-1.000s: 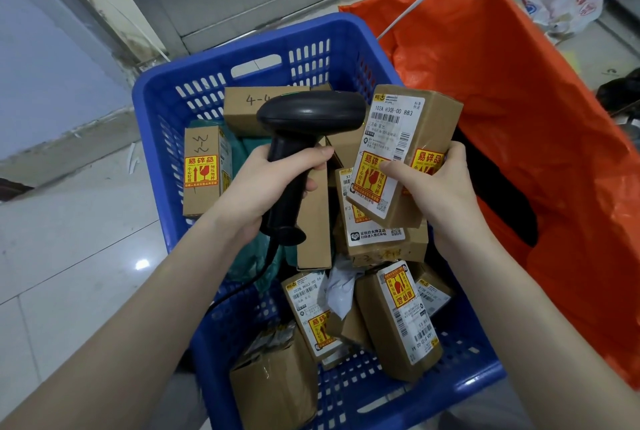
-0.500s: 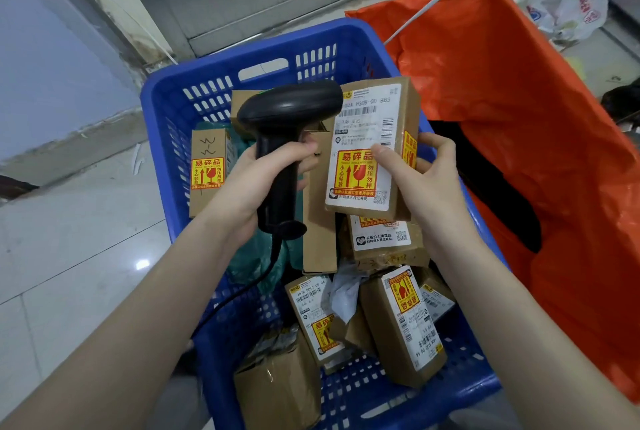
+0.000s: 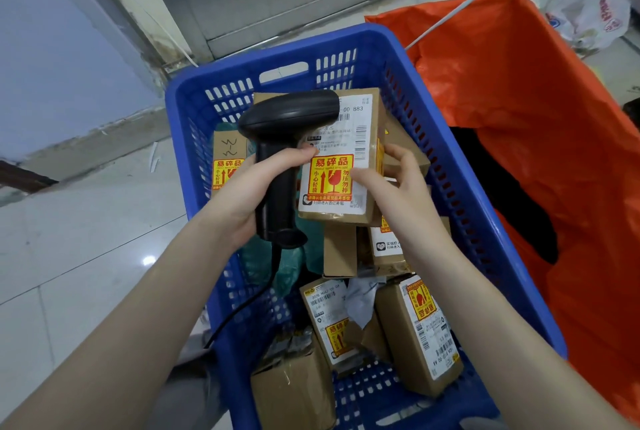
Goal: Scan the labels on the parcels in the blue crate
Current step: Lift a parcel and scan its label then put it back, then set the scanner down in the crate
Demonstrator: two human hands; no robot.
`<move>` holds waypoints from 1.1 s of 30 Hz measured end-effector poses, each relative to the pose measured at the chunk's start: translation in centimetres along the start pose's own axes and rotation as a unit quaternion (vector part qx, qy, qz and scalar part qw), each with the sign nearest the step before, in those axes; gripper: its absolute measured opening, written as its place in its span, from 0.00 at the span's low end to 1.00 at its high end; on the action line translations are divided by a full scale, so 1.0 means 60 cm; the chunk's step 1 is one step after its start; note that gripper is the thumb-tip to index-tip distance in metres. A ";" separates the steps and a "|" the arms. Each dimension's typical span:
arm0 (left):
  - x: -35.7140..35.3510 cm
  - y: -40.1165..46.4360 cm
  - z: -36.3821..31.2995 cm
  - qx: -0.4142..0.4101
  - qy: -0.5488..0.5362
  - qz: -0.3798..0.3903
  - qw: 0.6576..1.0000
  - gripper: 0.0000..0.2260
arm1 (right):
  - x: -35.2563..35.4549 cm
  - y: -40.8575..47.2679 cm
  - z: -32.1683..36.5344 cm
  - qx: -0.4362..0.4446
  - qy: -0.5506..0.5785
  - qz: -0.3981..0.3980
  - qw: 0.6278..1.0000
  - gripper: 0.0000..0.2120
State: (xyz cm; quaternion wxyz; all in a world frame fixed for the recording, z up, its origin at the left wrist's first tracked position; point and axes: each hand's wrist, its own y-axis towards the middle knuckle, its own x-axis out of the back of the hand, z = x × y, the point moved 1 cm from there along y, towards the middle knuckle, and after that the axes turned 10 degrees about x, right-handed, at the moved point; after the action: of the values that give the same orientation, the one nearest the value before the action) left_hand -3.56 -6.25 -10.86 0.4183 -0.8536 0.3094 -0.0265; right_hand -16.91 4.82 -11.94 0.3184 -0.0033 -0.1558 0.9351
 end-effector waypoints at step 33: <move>0.092 0.026 -0.007 -0.057 0.083 -0.185 0.978 0.11 | -0.176 0.044 -0.072 0.154 -0.654 0.070 0.737 0.28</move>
State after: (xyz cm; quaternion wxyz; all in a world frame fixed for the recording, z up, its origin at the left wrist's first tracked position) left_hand -0.03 -10.27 -12.91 0.3299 -0.9131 0.1809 -0.1569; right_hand -9.62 -2.17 -17.83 0.0681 0.6473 -0.1791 0.7377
